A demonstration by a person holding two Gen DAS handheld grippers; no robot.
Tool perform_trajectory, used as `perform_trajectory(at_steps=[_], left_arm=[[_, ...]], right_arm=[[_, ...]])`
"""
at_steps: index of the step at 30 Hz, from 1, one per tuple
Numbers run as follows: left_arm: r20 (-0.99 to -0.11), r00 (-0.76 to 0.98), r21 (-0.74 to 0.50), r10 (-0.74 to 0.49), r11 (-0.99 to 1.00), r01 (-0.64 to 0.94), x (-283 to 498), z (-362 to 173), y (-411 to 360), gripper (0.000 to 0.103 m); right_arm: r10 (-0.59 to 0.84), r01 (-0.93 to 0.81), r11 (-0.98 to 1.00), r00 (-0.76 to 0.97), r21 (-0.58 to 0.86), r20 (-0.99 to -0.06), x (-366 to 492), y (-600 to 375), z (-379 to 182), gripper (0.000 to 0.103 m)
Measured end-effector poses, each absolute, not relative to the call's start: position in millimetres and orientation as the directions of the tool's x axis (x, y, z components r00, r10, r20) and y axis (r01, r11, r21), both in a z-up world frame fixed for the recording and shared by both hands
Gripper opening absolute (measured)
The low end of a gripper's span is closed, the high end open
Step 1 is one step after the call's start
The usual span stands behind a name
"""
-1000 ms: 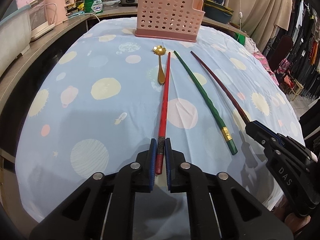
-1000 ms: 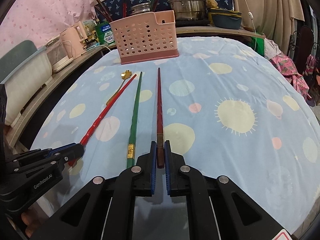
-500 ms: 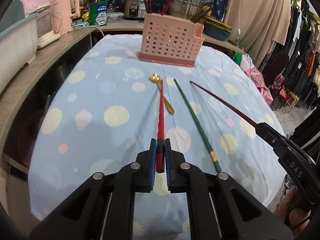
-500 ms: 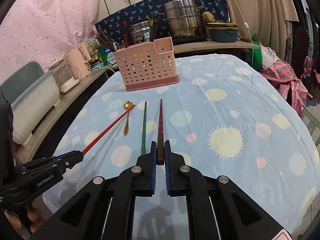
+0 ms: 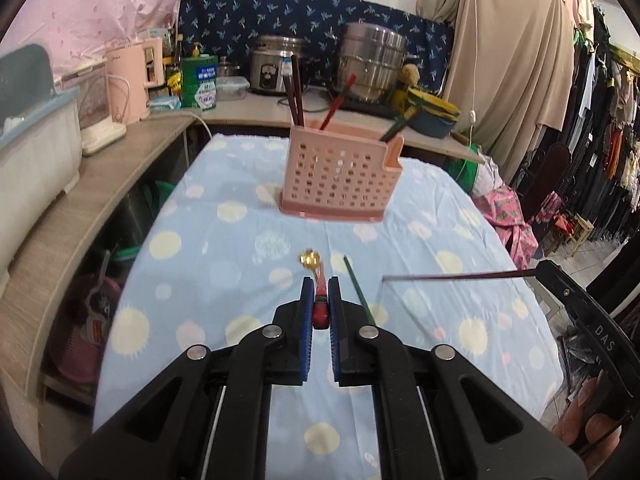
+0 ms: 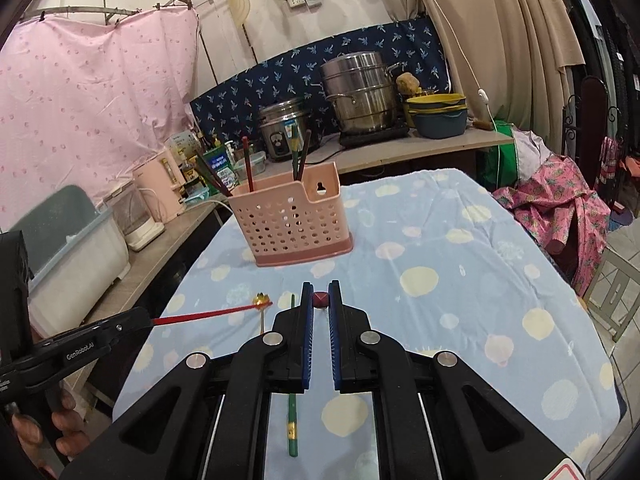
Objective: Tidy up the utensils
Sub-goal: 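Carry the red chopstick to the holder with the left tool while the right tool carries its chopstick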
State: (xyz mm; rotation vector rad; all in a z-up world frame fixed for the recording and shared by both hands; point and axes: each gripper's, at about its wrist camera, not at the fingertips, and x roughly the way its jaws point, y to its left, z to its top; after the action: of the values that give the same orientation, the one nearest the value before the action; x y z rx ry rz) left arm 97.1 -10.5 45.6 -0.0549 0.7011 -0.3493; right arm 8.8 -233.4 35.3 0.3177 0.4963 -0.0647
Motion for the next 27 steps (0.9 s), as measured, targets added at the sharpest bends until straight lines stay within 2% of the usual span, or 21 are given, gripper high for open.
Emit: perform_trajectory(at_steps=[18, 27], left_arm=[[-0.486, 0.803, -0.156, -0.346, 0.938, 0.31, 164.4, 127.7, -25.5, 0.007], [-0.369, 0.863, -0.144, -0.345, 0.939, 0.314, 182.9, 181.9, -31.7, 0.007]], right_arm=[[0.03, 0.092, 0.944, 0.933, 0.318, -0.358, 62.6, -249.3, 94.9, 0.007], [0.065, 0.038, 0.93, 0.962, 0.366, -0.265, 90.7, -255.0, 128.7, 0.007]])
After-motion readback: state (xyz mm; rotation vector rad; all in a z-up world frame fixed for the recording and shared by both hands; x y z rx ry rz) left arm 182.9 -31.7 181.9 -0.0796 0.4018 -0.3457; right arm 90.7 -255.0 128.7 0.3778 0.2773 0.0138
